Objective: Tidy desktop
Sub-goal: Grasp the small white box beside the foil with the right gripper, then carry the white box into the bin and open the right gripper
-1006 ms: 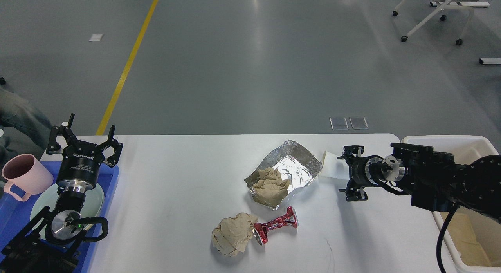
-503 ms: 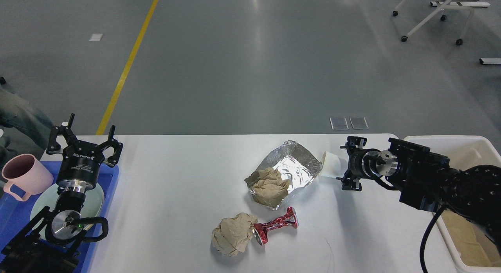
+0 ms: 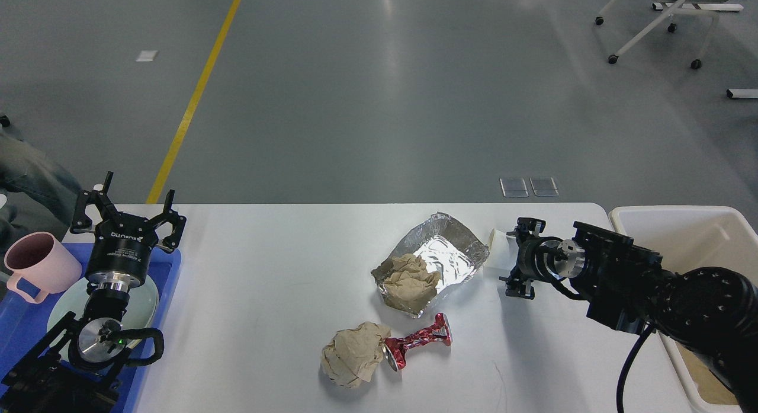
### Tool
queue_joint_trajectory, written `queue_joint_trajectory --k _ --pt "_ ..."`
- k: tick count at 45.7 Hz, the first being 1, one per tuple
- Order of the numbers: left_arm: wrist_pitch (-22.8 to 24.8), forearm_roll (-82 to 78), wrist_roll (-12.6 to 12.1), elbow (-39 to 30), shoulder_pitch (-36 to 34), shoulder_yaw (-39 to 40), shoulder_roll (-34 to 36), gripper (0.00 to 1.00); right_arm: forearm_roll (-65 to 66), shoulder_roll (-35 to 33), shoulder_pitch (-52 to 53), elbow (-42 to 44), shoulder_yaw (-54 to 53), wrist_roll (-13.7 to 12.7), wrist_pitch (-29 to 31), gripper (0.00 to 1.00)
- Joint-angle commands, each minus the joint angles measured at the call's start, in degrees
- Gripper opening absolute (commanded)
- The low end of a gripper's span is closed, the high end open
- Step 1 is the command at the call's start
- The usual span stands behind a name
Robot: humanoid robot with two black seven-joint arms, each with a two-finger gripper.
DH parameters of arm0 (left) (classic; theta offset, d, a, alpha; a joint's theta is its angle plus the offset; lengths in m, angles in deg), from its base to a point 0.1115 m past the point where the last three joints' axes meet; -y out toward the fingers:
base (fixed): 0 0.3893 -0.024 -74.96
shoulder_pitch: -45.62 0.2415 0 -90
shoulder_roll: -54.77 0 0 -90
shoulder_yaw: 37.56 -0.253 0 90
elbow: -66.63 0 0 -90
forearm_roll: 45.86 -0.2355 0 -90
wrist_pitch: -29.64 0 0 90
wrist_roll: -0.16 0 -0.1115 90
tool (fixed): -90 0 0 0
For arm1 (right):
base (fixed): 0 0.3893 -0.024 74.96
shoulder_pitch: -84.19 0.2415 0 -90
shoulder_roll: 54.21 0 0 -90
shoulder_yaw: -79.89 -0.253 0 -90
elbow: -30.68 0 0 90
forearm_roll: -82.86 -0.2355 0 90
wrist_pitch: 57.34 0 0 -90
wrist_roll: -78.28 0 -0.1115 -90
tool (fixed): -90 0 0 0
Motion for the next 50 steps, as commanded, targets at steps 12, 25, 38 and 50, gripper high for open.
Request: queue_joint_trajectory --k 12,25,38,50 --pt "0.0 0.0 0.0 0.0 0.0 0.0 0.0 0.96 0.1 0.5 -1.3 1.2 -1.6 0.1 0.0 0.67" --pt "0.0 0.0 0.0 0.0 0.0 0.0 0.0 0.96 0.1 0.3 -1.8 1.1 -1.7 0.1 -0.5 0.33" --pt "0.0 0.0 0.0 0.0 0.0 0.0 0.0 0.96 0.5 -4.6 2.5 -4.2 -1.5 0.1 0.3 0.0" --pt "0.0 0.0 0.0 0.0 0.0 0.0 0.1 0.96 10.5 -10.0 7.6 -12.8 -0.4 -0.5 0.5 0.0"
